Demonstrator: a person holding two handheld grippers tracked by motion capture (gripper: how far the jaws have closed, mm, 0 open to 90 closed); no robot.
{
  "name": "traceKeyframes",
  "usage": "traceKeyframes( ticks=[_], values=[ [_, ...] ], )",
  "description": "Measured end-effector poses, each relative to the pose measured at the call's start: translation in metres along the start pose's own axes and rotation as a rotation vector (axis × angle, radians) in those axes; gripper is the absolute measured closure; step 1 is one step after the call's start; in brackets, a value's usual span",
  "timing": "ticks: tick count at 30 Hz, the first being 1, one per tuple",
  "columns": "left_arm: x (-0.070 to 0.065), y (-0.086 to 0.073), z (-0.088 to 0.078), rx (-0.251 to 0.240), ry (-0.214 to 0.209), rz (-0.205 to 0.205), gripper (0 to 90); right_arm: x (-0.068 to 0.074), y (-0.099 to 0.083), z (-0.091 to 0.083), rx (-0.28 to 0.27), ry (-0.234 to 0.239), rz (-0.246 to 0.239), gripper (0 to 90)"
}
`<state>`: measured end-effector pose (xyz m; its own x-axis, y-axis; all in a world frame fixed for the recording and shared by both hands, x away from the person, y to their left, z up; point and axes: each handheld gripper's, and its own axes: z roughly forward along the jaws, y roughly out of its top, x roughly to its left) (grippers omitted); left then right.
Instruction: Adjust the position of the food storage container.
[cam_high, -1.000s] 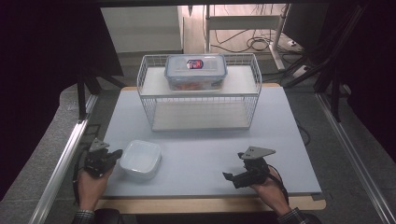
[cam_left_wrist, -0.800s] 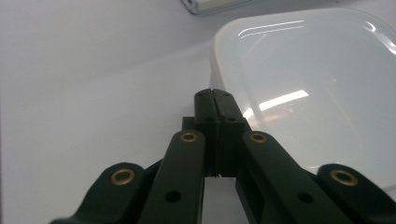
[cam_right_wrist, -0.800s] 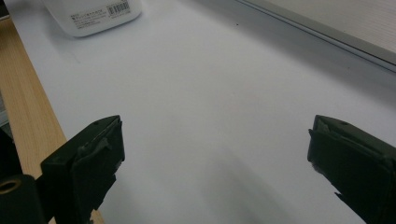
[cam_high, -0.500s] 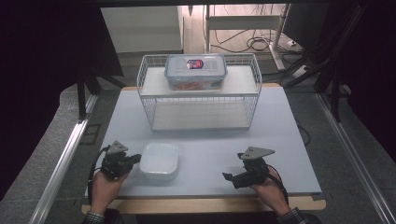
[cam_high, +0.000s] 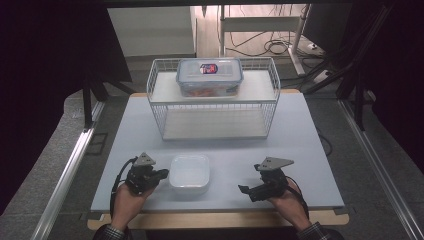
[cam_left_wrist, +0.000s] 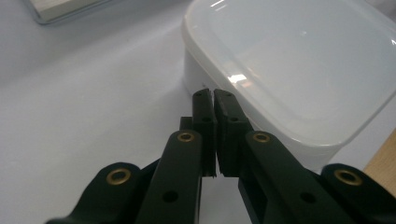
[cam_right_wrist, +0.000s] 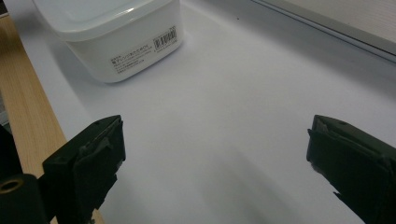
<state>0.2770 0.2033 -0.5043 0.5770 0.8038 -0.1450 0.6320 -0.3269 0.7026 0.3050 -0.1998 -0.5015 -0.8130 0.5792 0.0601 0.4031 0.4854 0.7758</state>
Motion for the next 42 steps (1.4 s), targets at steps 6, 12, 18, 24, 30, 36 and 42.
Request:
traceKeyframes(
  ticks=[6,12,18,24,30,36,42],
  values=[
    [-0.008,0.005,0.006,0.003,-0.012,0.018,88.8,-0.001,0.0,0.001,0.004,-0.002,-0.002,4.4],
    [-0.017,0.015,0.018,0.001,-0.044,0.032,89.1,-0.001,-0.001,0.003,0.009,-0.001,0.002,4.4],
    [-0.034,0.022,0.034,0.04,-0.079,0.091,89.0,-0.001,-0.001,0.004,0.015,-0.001,-0.001,4.4],
    [-0.045,0.028,0.043,0.04,-0.071,0.114,88.7,-0.002,-0.001,0.004,0.015,-0.001,0.001,4.4],
    [-0.043,0.032,0.049,0.026,-0.06,0.11,88.6,-0.002,-0.002,0.005,0.021,0.003,0.0,4.4],
    [-0.042,0.037,0.058,0.012,-0.068,0.099,88.6,-0.001,-0.002,0.006,0.026,0.004,0.004,4.4],
    [-0.04,0.038,0.056,0.024,-0.052,0.124,85.4,-0.002,-0.002,0.005,0.026,0.004,0.003,4.4]
  ],
)
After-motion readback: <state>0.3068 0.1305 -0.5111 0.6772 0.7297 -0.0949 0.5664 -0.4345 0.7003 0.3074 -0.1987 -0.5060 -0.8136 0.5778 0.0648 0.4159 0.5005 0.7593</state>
